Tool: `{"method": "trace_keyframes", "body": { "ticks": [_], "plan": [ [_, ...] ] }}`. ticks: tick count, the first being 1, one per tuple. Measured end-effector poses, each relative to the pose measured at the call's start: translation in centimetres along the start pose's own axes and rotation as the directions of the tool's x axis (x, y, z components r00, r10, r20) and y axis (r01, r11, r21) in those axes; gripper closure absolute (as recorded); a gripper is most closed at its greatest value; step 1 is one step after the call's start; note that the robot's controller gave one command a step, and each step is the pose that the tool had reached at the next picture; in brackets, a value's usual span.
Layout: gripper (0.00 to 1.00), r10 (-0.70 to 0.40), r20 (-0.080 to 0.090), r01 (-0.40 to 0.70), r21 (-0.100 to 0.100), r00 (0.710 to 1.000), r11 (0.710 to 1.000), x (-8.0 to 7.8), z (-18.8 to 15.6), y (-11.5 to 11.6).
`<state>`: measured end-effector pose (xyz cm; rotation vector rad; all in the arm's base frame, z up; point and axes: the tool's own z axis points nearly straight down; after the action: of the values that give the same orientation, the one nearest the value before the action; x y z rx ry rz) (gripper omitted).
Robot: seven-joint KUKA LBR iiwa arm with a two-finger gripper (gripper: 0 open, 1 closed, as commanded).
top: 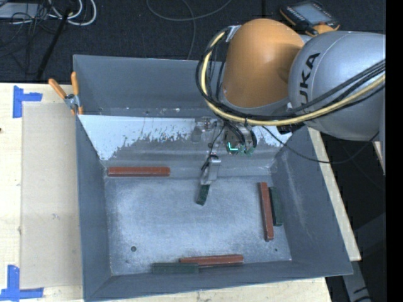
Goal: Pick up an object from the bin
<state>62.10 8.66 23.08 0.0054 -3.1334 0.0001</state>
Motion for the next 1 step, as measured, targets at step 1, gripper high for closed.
{"method": "trace_keyframes", "body": {
  "ticks": [1],
  "plan": [
    [0.0,0.001,0.008,-0.001,-0.001,1.0,1.0,-0.14,-0.46,-0.03]
  ]
}}
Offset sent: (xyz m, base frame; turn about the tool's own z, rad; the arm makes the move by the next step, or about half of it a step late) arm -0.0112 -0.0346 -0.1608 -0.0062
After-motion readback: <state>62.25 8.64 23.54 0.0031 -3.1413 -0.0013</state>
